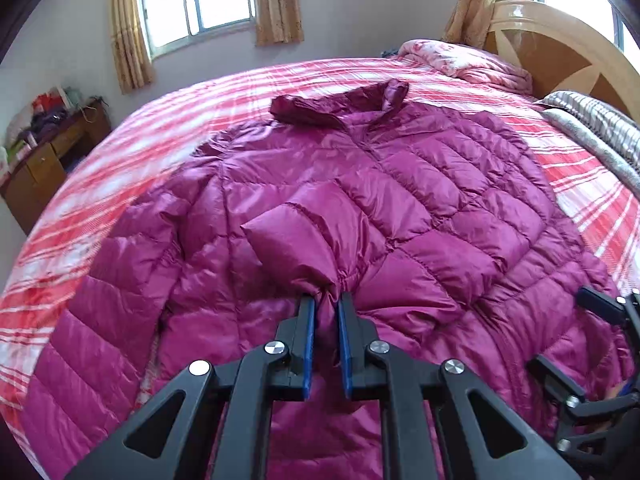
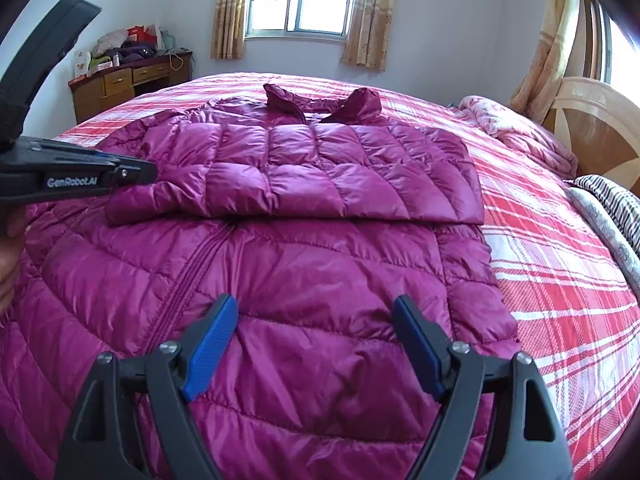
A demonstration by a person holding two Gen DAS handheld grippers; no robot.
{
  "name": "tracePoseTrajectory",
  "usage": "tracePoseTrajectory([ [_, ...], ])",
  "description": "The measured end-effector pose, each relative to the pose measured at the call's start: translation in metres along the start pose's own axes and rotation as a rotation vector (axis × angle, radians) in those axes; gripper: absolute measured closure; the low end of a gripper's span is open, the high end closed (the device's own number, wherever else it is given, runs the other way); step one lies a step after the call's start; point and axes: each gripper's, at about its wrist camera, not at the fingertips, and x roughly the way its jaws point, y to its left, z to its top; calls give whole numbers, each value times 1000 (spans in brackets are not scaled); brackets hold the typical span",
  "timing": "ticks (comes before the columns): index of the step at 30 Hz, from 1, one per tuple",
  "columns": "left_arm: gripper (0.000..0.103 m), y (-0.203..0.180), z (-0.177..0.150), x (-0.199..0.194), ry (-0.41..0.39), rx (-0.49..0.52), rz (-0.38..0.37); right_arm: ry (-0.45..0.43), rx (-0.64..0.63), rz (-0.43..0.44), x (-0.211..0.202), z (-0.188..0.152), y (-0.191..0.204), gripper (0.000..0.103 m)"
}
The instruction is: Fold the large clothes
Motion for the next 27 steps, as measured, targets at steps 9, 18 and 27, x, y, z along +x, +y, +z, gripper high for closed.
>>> tracePoseTrajectory([
  [9, 25, 29, 21, -40, -101, 21, 77, -56, 169, 10, -32, 39, -57, 21],
  [18, 19, 3, 49, -26, -172, 32, 31, -57, 332, -110, 34, 99, -126, 52],
  [27, 19, 6, 24, 46, -20, -5, 38, 99, 303, -62, 100, 87, -123, 52],
])
